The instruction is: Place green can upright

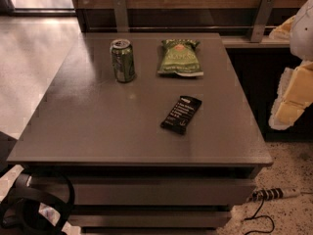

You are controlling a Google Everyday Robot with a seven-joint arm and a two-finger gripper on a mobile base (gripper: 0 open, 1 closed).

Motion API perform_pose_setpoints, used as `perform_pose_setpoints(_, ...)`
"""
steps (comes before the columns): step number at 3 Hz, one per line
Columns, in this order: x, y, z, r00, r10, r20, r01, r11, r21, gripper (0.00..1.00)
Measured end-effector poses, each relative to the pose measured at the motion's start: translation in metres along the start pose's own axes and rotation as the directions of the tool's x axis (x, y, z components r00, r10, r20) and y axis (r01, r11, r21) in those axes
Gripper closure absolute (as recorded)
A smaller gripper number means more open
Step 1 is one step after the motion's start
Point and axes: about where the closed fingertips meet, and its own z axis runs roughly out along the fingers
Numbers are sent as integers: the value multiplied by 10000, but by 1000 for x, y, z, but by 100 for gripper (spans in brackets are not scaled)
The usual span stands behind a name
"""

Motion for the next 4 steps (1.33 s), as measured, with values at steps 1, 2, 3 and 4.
perform_pose_setpoints(1, 0, 0, 0, 10000, 7, 4, -7, 10000, 5, 0)
perform_pose_setpoints(2, -11, -11, 7, 9969, 714, 341, -723, 9970, 262, 0)
perform_pose_setpoints(3, -22, -15, 27, 9701, 1924, 1482, -1979, 9800, 230, 0)
perform_pose_setpoints(4, -47, -12, 58, 8986, 2818, 3364, -2863, 9574, -375, 0)
